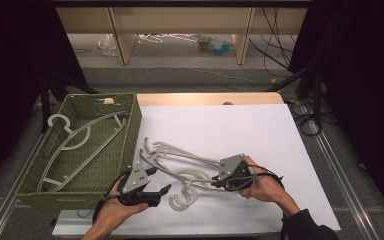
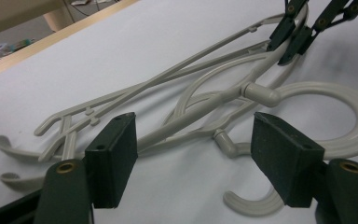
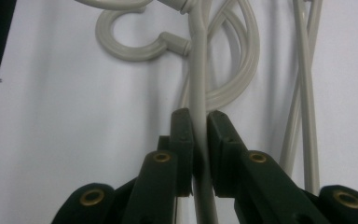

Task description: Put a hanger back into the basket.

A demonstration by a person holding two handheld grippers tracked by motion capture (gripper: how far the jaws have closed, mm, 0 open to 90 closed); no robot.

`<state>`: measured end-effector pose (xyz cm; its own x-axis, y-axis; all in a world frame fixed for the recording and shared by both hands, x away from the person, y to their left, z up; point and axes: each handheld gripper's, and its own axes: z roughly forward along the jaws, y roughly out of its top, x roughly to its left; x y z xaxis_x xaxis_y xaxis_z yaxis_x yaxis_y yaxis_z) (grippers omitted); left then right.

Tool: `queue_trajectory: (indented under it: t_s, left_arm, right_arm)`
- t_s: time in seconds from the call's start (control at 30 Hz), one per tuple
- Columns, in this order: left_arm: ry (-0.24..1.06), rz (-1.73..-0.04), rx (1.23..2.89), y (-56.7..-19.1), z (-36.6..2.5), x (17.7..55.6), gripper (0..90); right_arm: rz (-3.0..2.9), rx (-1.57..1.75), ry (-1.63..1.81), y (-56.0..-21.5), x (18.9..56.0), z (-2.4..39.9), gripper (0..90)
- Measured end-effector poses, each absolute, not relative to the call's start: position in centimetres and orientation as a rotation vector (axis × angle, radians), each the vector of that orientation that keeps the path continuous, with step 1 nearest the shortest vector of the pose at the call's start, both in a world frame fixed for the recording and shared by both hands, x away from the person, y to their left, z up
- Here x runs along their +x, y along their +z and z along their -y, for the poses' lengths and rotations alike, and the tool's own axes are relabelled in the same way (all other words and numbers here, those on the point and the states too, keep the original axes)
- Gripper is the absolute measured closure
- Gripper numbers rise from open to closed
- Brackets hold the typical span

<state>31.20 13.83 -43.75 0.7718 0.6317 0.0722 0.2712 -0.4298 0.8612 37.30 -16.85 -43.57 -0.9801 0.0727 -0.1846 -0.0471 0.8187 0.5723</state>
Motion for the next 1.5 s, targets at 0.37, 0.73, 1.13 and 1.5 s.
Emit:
queue_trajectory:
  t_s: [0.37,0.73,1.13,1.5]
  left_arm:
    - [0.533,-0.534,2.186,-44.2,-11.7,32.9,36.5]
    - [0.502,-0.468,2.232,-44.9,-10.8,33.3,38.6]
    - [0.463,-0.371,2.276,-45.3,-9.5,33.8,60.3]
    - [0.501,-0.269,2.307,-44.2,-9.4,33.1,67.7]
  right_arm:
    - [-2.815,-0.054,0.924,-42.2,36.6,17.6,82.2]
    - [-2.833,-0.077,0.943,-42.0,36.4,17.8,82.2]
    - [-2.832,-0.106,0.942,-42.0,36.2,17.8,82.0]
    - [-2.8,-0.06,0.984,-41.8,36.4,18.2,78.6]
